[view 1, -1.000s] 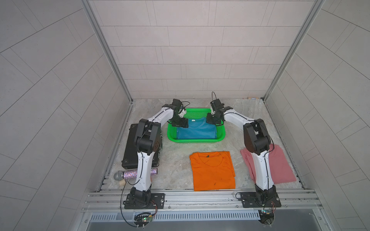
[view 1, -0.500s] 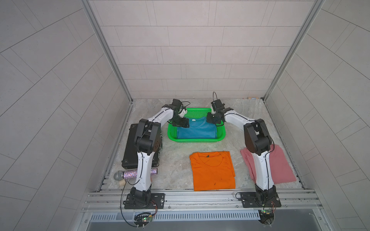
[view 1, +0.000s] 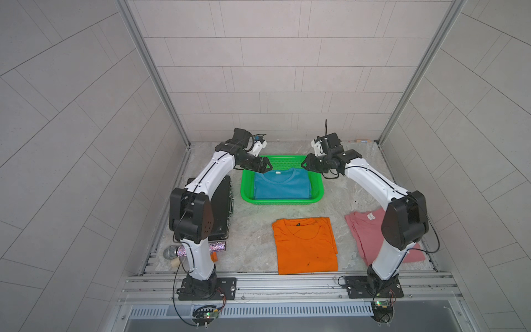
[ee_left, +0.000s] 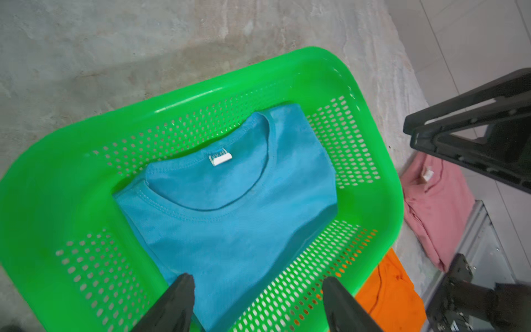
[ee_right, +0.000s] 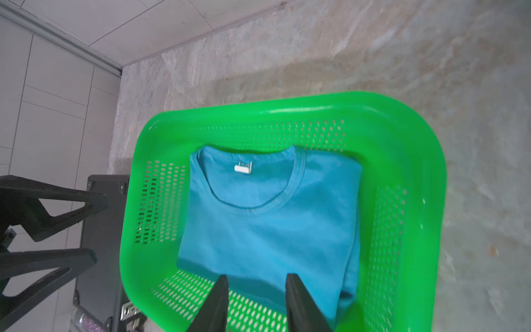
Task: Put the folded t-shirts into the basket
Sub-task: Adjust the T-shirt in the bin, then move the bin to the center of the board.
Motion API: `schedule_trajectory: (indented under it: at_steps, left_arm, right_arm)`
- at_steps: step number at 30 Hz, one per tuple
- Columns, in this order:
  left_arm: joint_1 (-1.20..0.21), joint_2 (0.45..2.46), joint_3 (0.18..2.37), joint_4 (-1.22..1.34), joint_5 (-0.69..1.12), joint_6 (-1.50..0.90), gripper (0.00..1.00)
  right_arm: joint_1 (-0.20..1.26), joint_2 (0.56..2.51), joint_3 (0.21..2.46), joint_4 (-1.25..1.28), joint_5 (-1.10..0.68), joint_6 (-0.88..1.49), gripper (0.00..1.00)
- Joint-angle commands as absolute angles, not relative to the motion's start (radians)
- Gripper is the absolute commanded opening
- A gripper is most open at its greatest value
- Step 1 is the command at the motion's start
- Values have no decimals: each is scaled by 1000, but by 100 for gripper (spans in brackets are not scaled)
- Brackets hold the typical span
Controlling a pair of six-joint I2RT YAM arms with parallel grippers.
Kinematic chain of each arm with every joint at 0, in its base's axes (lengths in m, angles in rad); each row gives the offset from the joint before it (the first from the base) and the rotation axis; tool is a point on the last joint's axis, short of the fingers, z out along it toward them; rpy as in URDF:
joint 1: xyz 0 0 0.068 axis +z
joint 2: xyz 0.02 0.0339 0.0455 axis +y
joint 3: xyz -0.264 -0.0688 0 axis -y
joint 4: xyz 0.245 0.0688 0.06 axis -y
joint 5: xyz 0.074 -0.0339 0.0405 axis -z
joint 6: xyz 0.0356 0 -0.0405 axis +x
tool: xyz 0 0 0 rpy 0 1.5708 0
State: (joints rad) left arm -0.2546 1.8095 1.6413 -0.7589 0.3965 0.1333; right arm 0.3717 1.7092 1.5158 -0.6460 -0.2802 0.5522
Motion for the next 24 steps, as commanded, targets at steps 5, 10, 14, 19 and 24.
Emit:
schedule_trajectory:
  at_steps: [5, 10, 14, 19, 24]
  left_arm:
    - [-272, 1549, 1420, -928, 568, 314, 73]
    - [-327, 1490, 1280, -990, 584, 412, 73]
    - [-376, 1479, 1205, -949, 555, 422, 72]
    - [-449, 1486, 1177, -944, 590, 413, 72]
    - [-508, 1485, 1096, -846, 512, 409, 72]
  right_arm:
    - [374, 1341, 1233, -841, -319, 518, 54]
    - [389, 1228, 1069, -929, -427, 535, 62]
    - [422, 1194, 966, -895, -554, 582, 62]
    - [429, 1221, 840, -805, -590, 659, 61]
    - [433, 1262, 744, -709, -582, 676, 59]
